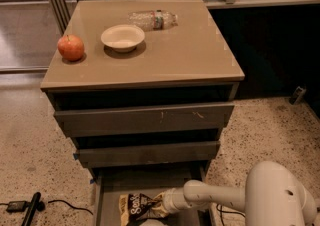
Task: Pick brown chip bag from bottom drawer and place on counter
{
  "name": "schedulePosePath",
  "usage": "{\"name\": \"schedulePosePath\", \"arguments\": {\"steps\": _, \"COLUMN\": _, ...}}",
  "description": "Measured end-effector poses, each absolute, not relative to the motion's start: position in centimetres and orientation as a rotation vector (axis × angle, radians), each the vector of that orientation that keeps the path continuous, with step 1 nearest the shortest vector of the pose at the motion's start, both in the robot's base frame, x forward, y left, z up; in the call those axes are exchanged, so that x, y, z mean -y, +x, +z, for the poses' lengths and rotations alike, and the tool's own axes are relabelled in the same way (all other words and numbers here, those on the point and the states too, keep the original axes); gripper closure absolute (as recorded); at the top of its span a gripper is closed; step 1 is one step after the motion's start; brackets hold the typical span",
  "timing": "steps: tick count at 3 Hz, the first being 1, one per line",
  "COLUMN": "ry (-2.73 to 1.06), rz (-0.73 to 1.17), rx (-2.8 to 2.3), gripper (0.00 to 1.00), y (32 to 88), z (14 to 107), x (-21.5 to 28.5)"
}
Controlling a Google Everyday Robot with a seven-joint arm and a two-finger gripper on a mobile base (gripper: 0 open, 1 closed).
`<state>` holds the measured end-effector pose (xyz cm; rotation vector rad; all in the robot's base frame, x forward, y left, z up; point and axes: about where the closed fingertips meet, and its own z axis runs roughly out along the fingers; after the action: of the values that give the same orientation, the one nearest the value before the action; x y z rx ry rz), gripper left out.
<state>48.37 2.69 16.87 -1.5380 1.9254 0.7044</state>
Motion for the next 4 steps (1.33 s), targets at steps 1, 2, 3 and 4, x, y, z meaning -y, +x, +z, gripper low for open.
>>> {"name": "schedulePosePath", "arguments": {"steps": 1, "ry": -1.525, "rz": 0.692, "rx": -1.854, "gripper": 1.0, "y": 48.3, "z": 21.0, "x": -0.7}}
{"name": "schedulePosePath", "arguments": {"steps": 2, "ry": -1.552, "rz": 0.633, "rx": -1.794, "gripper": 1.0, "y": 48.2, "z": 26.2, "x": 0.9}}
{"name": "schedulePosePath", "arguments": {"steps": 3, "ry": -1.593, "rz": 0.579, "rx": -1.734, "gripper": 1.0, "y": 47.8, "z": 32.5, "x": 2.4}}
{"name": "schedulePosePath", "arguments": {"steps": 4, "ry": -1.606, "rz": 0.517, "rx": -1.721, "gripper": 1.0, "y": 47.5, "z": 39.0, "x": 5.0}}
